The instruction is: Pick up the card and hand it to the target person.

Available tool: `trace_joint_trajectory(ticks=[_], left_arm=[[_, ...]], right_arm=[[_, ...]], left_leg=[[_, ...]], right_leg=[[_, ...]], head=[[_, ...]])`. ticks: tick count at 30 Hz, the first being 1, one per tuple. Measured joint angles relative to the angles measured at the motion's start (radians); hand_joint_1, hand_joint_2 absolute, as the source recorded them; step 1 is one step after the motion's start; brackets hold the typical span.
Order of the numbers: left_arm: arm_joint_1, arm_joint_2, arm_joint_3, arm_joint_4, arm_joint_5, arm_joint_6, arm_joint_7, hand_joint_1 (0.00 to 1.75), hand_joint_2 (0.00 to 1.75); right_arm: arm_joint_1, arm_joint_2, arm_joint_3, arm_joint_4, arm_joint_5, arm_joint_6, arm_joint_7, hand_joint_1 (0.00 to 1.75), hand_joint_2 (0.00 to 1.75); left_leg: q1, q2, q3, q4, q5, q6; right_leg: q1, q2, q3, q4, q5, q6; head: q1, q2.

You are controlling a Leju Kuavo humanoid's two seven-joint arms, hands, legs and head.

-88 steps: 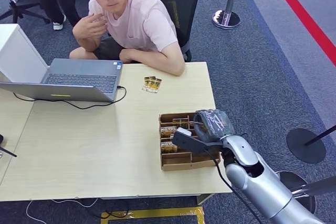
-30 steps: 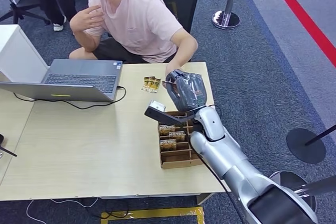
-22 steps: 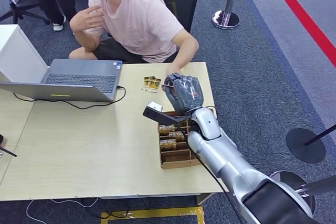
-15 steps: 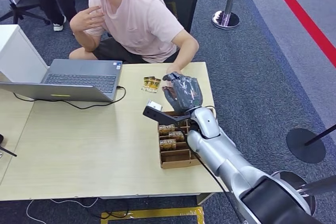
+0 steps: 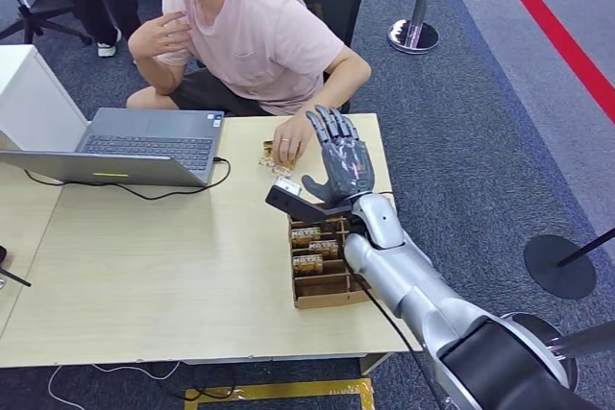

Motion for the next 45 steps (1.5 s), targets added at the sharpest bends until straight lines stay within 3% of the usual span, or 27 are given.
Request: trace_joint_trajectory(ticks=[19, 26, 33, 37, 45], left_arm=[[0.001, 0.002, 0.000, 0.000, 0.018, 0.005, 0.016, 0.00, 0.00], [0.002, 0.002, 0.001, 0.000, 0.018, 0.009, 0.018, 0.00, 0.00], [0.003, 0.003, 0.001, 0.000, 0.034, 0.019, 0.024, 0.00, 0.00], [0.002, 0.005, 0.001, 0.000, 0.035, 0.020, 0.025, 0.00, 0.00], [0.001, 0.010, 0.001, 0.000, 0.036, 0.029, 0.036, 0.00, 0.00]], right_arm=[[-0.021, -0.073, -0.195, -0.114, -0.274, 0.097, -0.024, 0.00, 1.75], [0.013, -0.155, -0.369, -0.185, -0.481, 0.203, -0.069, 0.00, 1.75], [0.080, -0.258, -0.620, -0.157, -0.707, 0.331, -0.134, 0.00, 1.75], [0.104, -0.304, -0.729, -0.082, -0.731, 0.360, -0.185, 0.00, 1.75], [0.157, -0.362, -0.847, 0.048, -0.749, 0.370, -0.159, 0.00, 1.75]], left_leg=[[0.000, 0.000, 0.000, 0.001, 0.000, 0.000], [-0.001, -0.001, -0.001, 0.001, 0.001, 0.001], [-0.002, -0.003, -0.002, 0.002, 0.001, 0.002], [-0.002, -0.002, -0.002, 0.001, 0.000, 0.002], [-0.001, -0.003, -0.002, 0.001, 0.001, 0.002]], right_leg=[[0.000, 0.000, -0.001, 0.000, 0.001, 0.000], [-0.001, -0.002, -0.001, 0.000, 0.002, 0.001], [-0.001, -0.005, -0.001, -0.001, 0.002, 0.001], [-0.001, -0.004, -0.001, -0.001, 0.002, 0.001], [-0.001, -0.005, -0.002, -0.001, 0.002, 0.001]], head=[[0.000, 0.000], [0.000, 0.000], [0.000, 0.000], [0.000, 0.000], [0.000, 0.000]])
